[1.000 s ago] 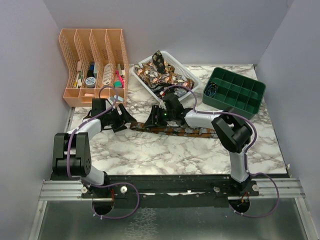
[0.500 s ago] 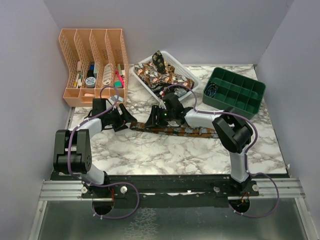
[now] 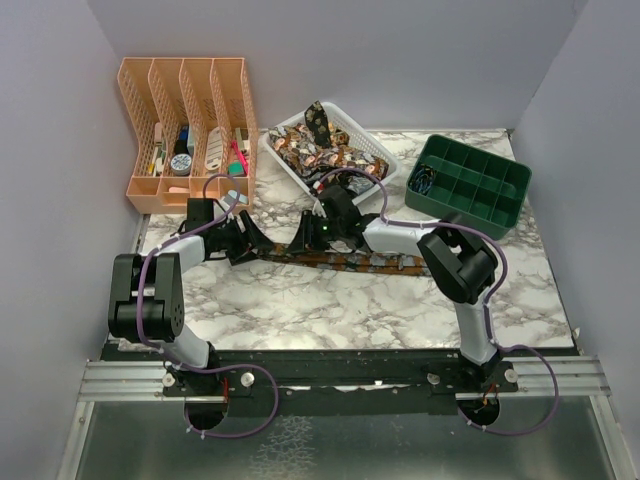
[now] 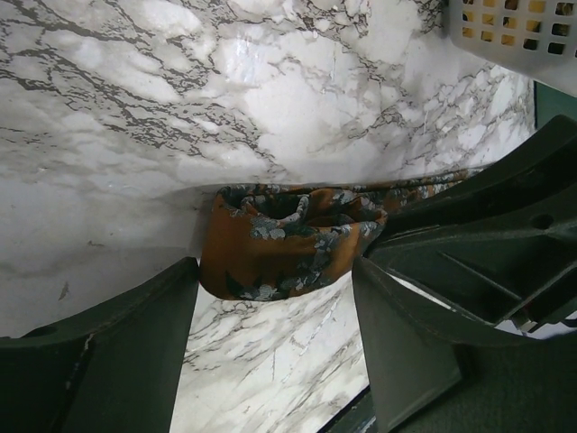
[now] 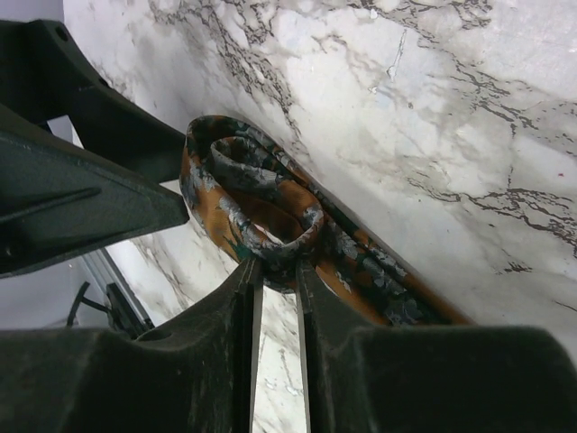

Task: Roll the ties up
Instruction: Roll the tie at the center of the board.

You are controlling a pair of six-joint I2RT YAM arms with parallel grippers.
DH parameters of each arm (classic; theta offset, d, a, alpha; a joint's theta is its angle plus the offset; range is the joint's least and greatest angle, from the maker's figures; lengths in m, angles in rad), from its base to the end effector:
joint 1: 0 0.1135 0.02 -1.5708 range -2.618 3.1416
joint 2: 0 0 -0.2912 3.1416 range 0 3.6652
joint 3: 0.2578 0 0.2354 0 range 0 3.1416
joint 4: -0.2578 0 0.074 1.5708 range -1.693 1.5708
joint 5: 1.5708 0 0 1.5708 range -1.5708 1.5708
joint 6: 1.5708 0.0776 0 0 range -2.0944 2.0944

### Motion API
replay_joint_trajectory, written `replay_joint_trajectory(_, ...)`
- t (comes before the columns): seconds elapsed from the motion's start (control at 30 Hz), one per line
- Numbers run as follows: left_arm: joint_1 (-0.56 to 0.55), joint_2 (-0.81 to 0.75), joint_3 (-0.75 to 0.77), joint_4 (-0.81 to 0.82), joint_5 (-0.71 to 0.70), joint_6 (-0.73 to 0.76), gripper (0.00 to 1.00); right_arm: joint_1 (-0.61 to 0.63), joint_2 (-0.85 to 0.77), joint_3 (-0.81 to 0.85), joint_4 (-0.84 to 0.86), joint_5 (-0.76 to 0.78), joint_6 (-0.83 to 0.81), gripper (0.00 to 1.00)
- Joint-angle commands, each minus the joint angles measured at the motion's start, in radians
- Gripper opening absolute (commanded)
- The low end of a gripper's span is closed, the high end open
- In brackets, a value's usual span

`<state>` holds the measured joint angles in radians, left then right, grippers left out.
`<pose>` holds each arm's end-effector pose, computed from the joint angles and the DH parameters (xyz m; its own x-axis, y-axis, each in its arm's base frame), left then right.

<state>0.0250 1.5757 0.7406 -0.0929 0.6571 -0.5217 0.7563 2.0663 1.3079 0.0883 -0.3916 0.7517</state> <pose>0.3010 -0.0399 0.1678 -0.8663 -0.4164 -0.2760 -0.0986 0.6842 -0.7226 0.3282 0.3504 0.1662 -0.9117 0.0076 -0.4107 -0.3138 0.6322 0.7084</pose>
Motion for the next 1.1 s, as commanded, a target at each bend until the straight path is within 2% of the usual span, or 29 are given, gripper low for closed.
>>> replay_joint_trajectory(0.0, 0.004, 0.02, -0.001, 0.012, 0.04, 0.021, 0.69, 0.011, 0.032, 0.029, -0.018, 0.002, 0.009, 0.25)
replay_joint_trajectory(0.2, 0.004, 0.021, 0.0, 0.013, 0.041, 0.02, 0.68, 0.011, 0.039, 0.022, -0.067, 0.036, -0.009, 0.19)
replay_joint_trajectory(0.37, 0.004, 0.021, -0.003, 0.014, 0.04, 0.02, 0.68, 0.011, 0.032, 0.024, -0.162, 0.104, -0.039, 0.18)
replay_joint_trajectory(0.53, 0.004, 0.024, 0.002, 0.018, 0.04, 0.016, 0.68, 0.011, 0.032, 0.001, -0.139, 0.09, -0.031, 0.17)
replay_joint_trajectory(0.73, 0.004, 0.035, -0.002, 0.038, 0.049, 0.007, 0.65, 0.011, 0.044, 0.012, -0.164, 0.133, -0.041, 0.03)
replay_joint_trajectory(1.07, 0.001, 0.061, -0.018, 0.076, 0.063, -0.006, 0.61, 0.015, 0.062, 0.02, -0.2, 0.156, -0.053, 0.0)
